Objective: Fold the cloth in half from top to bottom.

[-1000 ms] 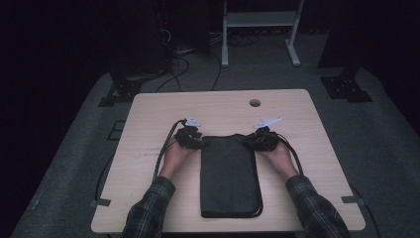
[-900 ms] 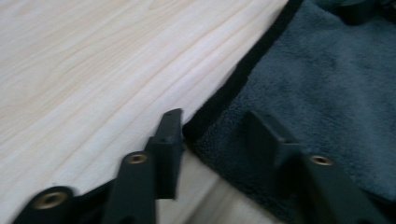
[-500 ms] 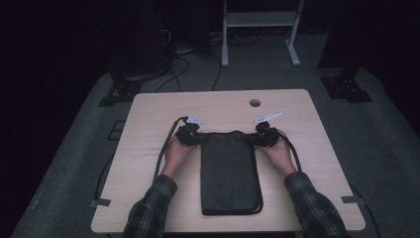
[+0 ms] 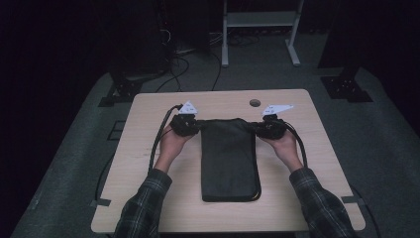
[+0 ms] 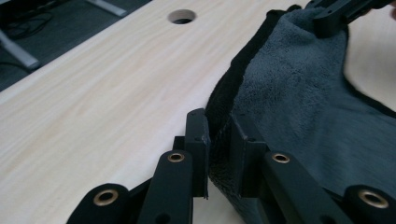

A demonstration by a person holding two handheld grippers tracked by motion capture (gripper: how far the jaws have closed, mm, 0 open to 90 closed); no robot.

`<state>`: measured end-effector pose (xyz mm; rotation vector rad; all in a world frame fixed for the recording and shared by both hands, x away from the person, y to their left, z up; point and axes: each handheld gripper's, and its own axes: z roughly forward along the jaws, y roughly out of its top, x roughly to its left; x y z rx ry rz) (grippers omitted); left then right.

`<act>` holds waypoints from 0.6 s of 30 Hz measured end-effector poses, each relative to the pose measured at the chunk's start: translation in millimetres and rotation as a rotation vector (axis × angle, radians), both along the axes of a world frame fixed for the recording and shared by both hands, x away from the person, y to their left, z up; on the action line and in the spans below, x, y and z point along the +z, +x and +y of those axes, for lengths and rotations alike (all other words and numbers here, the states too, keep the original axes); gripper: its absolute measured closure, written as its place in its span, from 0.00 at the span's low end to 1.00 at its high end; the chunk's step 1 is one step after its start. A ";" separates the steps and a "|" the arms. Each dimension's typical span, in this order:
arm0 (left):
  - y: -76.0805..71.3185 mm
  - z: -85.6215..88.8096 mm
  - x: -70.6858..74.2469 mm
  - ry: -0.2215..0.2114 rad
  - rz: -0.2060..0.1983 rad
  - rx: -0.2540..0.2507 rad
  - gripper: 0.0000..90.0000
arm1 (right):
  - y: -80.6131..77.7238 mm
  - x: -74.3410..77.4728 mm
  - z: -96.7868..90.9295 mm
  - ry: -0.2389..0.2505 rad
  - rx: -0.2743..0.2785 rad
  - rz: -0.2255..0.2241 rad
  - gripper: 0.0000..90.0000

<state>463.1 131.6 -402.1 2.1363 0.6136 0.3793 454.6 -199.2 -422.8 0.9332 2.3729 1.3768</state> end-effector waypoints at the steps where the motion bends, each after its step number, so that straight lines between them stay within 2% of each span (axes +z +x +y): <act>1: 0.0 0.0 0.0 0.000 0.000 0.000 0.87 | -4.1 -0.7 -0.4 -0.002 0.010 -0.001 0.88; 3: -10.1 2.2 0.2 -0.021 0.014 -0.026 0.87 | -12.1 -2.1 -0.8 -0.006 0.026 -0.010 0.88; 7: -26.7 4.6 3.2 -0.052 0.048 -0.042 0.87 | -25.2 -4.3 -1.7 0.005 0.054 -0.011 0.88; 9: -34.1 6.6 4.4 -0.059 0.059 -0.061 0.87 | -32.9 -5.6 -2.9 0.023 0.067 -0.005 0.88; 12: -48.1 7.9 3.9 -0.088 0.088 -0.078 0.87 | -41.6 -7.9 -4.2 0.021 0.082 0.001 0.88; 13: -48.1 7.9 3.9 -0.088 0.088 -0.078 0.87 | -41.6 -7.9 -4.2 0.021 0.082 0.001 0.88; 14: -56.8 7.7 1.2 -0.104 0.106 -0.089 0.87 | -48.7 -10.5 -5.7 0.022 0.088 0.007 0.88; 17: -63.7 7.8 -0.9 -0.105 0.117 -0.101 0.88 | -53.1 -11.7 -6.8 0.022 0.094 0.015 0.87; 18: -70.4 8.3 -1.0 -0.092 0.131 -0.113 0.88 | -60.4 -13.2 -8.0 0.021 0.102 0.021 0.87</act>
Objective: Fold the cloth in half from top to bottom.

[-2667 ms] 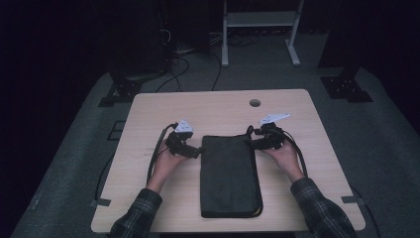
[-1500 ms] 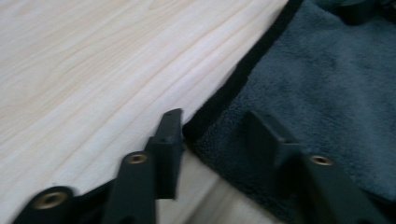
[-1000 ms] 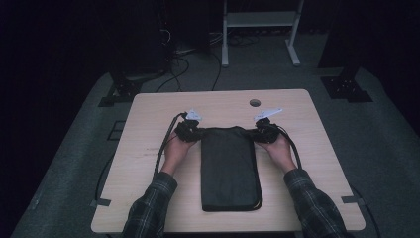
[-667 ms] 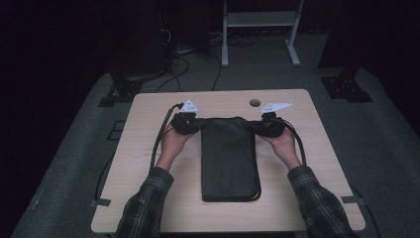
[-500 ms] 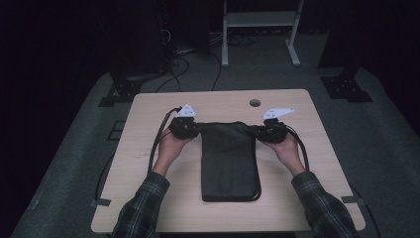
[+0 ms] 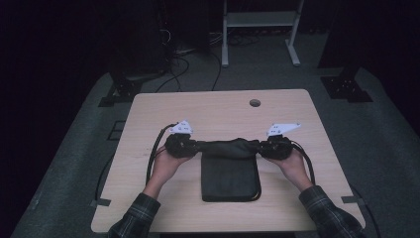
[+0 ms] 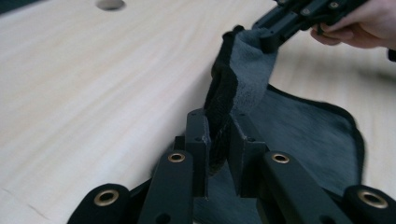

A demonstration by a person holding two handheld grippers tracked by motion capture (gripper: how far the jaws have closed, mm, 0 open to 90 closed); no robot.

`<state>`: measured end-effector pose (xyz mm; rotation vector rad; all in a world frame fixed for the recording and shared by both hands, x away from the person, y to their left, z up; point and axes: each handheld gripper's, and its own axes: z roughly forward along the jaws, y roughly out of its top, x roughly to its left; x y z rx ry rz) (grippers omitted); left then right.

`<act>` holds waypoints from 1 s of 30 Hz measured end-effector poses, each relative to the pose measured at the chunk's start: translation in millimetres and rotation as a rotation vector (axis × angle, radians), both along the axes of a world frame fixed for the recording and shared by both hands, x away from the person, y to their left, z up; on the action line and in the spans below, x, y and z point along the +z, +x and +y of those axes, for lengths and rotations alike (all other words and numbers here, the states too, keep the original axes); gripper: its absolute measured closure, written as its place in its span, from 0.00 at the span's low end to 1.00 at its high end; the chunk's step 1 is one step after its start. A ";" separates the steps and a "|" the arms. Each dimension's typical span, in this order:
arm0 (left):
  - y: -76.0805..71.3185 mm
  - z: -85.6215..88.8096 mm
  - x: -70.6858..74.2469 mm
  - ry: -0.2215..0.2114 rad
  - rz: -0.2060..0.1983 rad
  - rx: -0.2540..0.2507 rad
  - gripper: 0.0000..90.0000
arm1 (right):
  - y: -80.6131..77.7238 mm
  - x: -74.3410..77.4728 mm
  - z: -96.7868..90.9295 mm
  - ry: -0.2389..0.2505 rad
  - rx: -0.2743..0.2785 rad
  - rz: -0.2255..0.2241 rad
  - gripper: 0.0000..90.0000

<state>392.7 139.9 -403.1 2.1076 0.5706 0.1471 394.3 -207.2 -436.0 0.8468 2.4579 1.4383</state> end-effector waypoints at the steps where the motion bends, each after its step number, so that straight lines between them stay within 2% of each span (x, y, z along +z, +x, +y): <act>1: 0.0 0.0 0.0 0.000 0.000 0.000 0.88 | -2.5 -0.5 -0.5 0.004 0.004 0.002 0.87; 2: -9.1 1.6 -1.1 -0.005 0.007 -0.012 0.88 | -7.1 -1.3 -0.8 0.013 0.010 0.009 0.87; 7: -26.6 4.1 -8.8 0.017 0.043 -0.036 0.88 | -25.6 -5.9 1.0 -0.007 0.035 0.010 0.87; 9: -29.1 4.4 -10.3 0.014 0.050 -0.038 0.88 | -31.1 -8.4 1.8 -0.010 0.044 0.025 0.87; 12: -42.1 5.5 -19.4 0.031 0.086 -0.054 0.88 | -40.6 -13.2 4.1 -0.034 0.060 0.033 0.87; 16: -49.3 4.4 -24.9 0.038 0.101 -0.064 0.88 | -48.9 -18.7 5.4 -0.061 0.070 0.045 0.86; 22: -59.9 -2.4 -41.3 0.084 0.156 -0.093 0.88 | -57.7 -27.8 2.7 -0.104 0.082 0.074 0.82; 24: -60.7 -2.7 -43.6 0.096 0.163 -0.100 0.88 | -58.8 -29.4 1.9 -0.101 0.079 0.084 0.80; 25: -64.1 -3.4 -50.7 0.123 0.178 -0.103 0.87 | -61.1 -31.7 0.2 -0.097 0.082 0.099 0.71; 28: -66.8 -0.8 -51.4 0.112 0.178 -0.099 0.82 | -66.8 -27.7 -2.1 -0.087 0.082 0.105 0.66; 30: -69.0 2.6 -44.8 0.103 0.161 -0.099 0.79 | -73.1 -19.7 -6.5 -0.066 0.078 0.081 0.66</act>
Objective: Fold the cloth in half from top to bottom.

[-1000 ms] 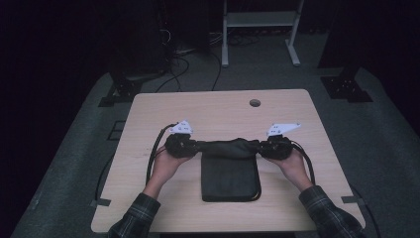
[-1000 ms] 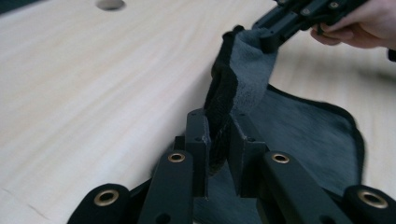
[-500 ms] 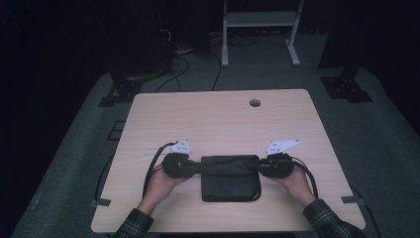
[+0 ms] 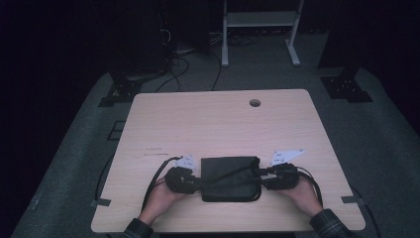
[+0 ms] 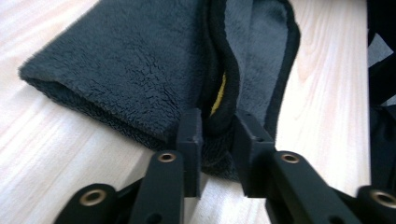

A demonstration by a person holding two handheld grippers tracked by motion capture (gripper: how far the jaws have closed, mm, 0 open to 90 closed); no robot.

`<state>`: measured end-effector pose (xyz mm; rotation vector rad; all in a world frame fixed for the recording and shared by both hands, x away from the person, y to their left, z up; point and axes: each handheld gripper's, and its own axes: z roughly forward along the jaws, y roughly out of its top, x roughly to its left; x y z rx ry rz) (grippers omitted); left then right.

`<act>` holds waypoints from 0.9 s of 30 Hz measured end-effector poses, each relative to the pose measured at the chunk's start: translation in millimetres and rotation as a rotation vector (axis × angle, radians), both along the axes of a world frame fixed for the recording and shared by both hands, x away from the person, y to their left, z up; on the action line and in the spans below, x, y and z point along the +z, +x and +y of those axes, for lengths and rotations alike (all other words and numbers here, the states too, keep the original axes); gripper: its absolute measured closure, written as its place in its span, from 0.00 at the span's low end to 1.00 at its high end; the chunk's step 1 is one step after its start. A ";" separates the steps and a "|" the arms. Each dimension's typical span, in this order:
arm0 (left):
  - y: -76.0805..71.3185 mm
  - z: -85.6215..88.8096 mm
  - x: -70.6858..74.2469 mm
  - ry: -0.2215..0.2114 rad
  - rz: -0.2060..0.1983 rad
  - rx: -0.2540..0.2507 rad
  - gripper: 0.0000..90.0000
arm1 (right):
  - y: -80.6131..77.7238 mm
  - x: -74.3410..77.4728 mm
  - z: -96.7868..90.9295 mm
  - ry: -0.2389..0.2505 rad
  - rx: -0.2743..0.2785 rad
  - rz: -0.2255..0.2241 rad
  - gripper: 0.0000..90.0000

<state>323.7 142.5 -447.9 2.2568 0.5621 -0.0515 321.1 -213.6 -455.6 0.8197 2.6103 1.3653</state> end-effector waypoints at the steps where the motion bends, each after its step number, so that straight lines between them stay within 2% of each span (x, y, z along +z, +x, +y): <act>1: -2.0 1.9 4.4 -0.019 -0.010 0.008 0.77 | -2.2 3.1 -1.7 0.012 -0.002 -0.005 0.66; 5: -4.5 8.5 19.0 -0.064 -0.048 0.025 0.73 | -12.1 18.1 -10.5 0.062 -0.014 -0.049 0.72; 6: -3.8 9.5 21.3 -0.068 -0.054 0.026 0.73 | -13.7 23.3 -12.7 0.072 -0.022 -0.074 0.74; 9: 2.7 9.0 27.0 -0.076 -0.075 0.040 0.77 | -9.9 33.6 -14.9 0.102 -0.039 -0.106 0.83; 11: 11.6 4.3 27.6 -0.072 -0.084 0.050 0.85 | -0.9 36.5 -10.3 0.077 -0.052 -0.125 0.91; 12: 11.6 4.3 27.6 -0.072 -0.084 0.050 0.88 | -0.9 36.5 -10.3 0.077 -0.052 -0.125 0.91; 13: 19.2 -2.0 25.3 -0.059 -0.090 0.054 0.90 | 9.6 35.0 -3.1 0.055 -0.051 -0.125 0.98; 16: 29.3 -13.4 15.4 -0.030 -0.089 0.062 0.94 | 25.9 29.1 10.9 0.005 -0.051 -0.120 0.99; 17: 29.3 -13.4 15.4 -0.030 -0.089 0.062 0.94 | 25.9 29.1 10.9 0.005 -0.051 -0.120 0.99; 18: 33.8 -20.3 7.8 0.001 -0.078 0.053 0.94 | 37.1 22.6 17.9 -0.007 -0.054 -0.120 0.99; 19: 35.5 -24.7 2.2 0.015 -0.064 0.043 0.94 | 41.7 19.7 20.5 -0.012 -0.047 -0.106 0.99; 21: 34.5 -29.4 -4.8 0.036 -0.054 0.028 0.94 | 52.1 10.3 29.1 -0.056 -0.041 -0.094 0.99; 23: 32.0 -30.5 -7.3 0.051 -0.055 0.022 0.94 | 57.9 3.9 34.1 -0.061 -0.022 -0.073 0.99; 25: 29.7 -28.0 -7.4 0.046 -0.052 0.024 0.94 | 59.5 -3.0 39.3 -0.093 0.002 -0.050 0.99; 27: 27.6 -24.7 -7.0 0.041 -0.049 0.024 0.94 | 58.0 -6.5 40.0 -0.104 0.030 -0.019 0.99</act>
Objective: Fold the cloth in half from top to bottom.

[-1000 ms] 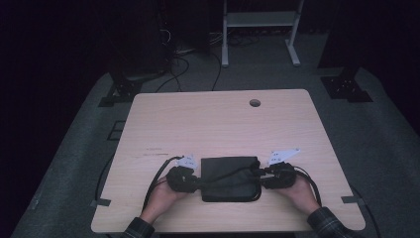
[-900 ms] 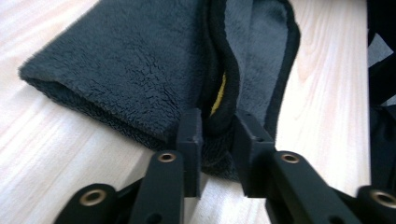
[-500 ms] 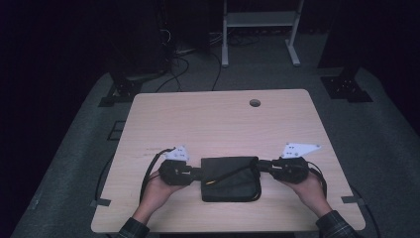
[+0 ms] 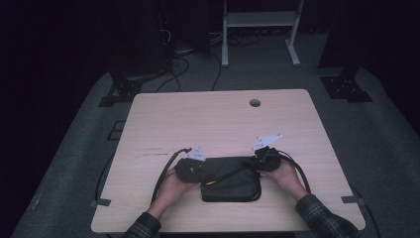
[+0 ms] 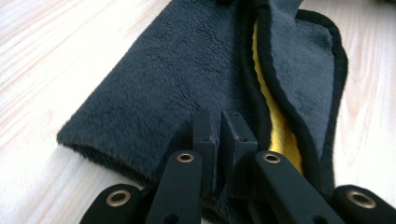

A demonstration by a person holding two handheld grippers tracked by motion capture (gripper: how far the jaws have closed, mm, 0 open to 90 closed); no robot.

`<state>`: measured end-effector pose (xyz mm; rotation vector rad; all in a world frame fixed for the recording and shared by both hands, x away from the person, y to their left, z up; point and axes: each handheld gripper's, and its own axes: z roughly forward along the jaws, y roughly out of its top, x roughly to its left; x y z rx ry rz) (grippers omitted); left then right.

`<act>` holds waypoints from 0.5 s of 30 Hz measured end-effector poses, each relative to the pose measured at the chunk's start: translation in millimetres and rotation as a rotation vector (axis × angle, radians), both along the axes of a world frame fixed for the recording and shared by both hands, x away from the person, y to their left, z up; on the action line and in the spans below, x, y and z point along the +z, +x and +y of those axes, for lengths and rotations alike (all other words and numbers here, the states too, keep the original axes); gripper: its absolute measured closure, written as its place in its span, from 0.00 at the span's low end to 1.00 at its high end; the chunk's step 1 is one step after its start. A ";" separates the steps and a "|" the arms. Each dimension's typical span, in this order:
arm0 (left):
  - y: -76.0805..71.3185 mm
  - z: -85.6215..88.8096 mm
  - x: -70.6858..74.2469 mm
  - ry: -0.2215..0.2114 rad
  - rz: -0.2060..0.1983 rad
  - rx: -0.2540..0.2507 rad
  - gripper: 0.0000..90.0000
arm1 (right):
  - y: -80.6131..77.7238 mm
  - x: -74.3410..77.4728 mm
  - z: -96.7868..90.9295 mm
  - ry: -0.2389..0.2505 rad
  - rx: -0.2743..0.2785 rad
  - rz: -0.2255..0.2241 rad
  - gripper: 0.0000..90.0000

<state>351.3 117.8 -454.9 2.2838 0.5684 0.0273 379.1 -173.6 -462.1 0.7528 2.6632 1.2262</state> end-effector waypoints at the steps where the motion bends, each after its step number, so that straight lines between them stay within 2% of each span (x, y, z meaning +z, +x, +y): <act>1: -1.5 1.7 -0.1 0.001 0.003 0.000 0.93 | -1.0 -0.1 -0.6 -0.002 0.009 0.011 0.99; 6: -11.7 7.2 -0.7 0.006 0.008 -0.008 0.91 | -12.0 2.4 -8.1 0.021 0.052 0.045 0.99; 7: -17.3 9.1 0.8 0.003 0.011 -0.015 0.91 | -20.1 2.7 -11.5 0.016 0.079 0.063 0.99; 12: -31.1 10.4 1.7 0.008 0.012 -0.045 0.91 | -35.3 4.3 -16.0 0.034 0.115 0.083 0.99; 13: -36.8 10.8 1.0 0.011 0.011 -0.053 0.91 | -44.4 5.9 -18.3 0.040 0.135 0.083 0.99; 15: -40.8 11.8 0.8 0.016 0.008 -0.052 0.91 | -50.8 5.6 -19.2 0.037 0.147 0.087 0.99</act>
